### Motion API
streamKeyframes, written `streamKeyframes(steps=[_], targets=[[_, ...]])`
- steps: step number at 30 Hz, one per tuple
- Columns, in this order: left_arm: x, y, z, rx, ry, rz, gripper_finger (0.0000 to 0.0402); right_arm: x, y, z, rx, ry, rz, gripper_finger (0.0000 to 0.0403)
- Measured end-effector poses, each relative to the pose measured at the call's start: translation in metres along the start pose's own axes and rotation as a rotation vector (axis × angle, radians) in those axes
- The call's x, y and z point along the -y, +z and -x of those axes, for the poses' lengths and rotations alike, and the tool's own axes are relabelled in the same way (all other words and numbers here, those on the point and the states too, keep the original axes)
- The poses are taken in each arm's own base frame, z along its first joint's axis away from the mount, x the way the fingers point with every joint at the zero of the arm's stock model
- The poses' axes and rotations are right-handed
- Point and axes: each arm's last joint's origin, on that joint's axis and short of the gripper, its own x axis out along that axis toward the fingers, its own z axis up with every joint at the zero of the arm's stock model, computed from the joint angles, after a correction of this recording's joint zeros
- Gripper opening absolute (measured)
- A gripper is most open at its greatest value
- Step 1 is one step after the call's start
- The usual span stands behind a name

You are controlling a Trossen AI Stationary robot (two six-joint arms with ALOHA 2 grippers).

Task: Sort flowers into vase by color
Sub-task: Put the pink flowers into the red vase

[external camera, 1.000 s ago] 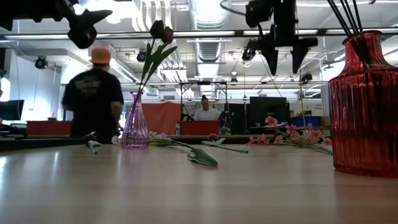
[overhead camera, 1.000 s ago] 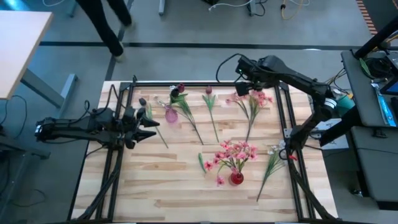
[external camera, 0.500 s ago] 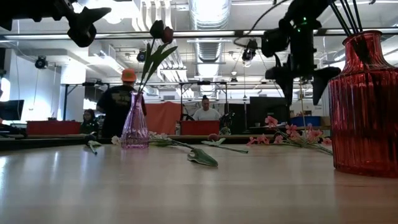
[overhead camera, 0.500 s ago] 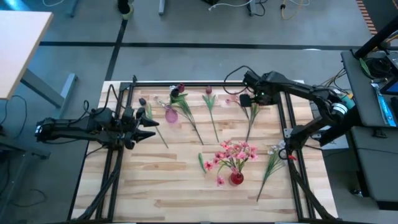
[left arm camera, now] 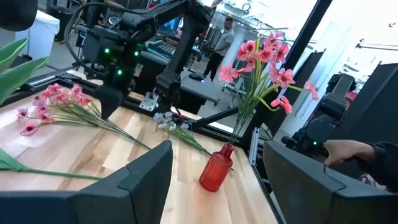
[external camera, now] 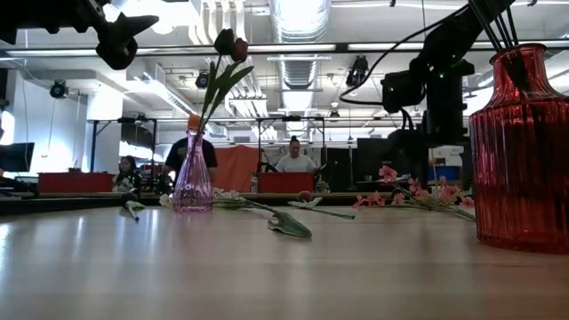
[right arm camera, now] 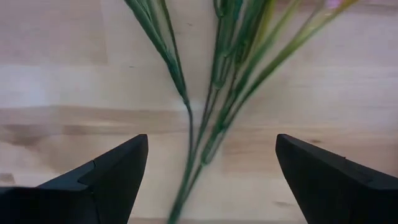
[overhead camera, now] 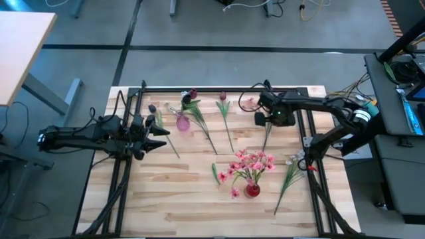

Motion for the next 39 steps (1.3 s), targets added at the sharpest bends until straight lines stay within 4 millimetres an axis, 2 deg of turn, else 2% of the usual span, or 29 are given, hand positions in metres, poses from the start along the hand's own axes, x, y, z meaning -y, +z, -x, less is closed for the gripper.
streamKeyframes(steps=[7,17,23,39], targets=[[0.0,0.0,0.0,0.001,0.004,-0.002,0.0235,0.001,-0.001,-0.019,0.021,0.062,-0.043,0.0334],[0.0,-0.001,0.0,-0.005,0.007,-0.004,0.0235,-0.002,0.005,-0.048,-0.001,-0.053,-0.048,0.0287],[-0.001,-0.002,-0.001,-0.016,0.022,-0.01,0.0235,-0.001,0.005,-0.051,0.012,-0.08,-0.043,0.0228],[-0.002,-0.003,-0.003,-0.025,0.034,-0.013,0.0235,-0.007,0.01,-0.046,0.047,-0.047,-0.046,0.0063]])
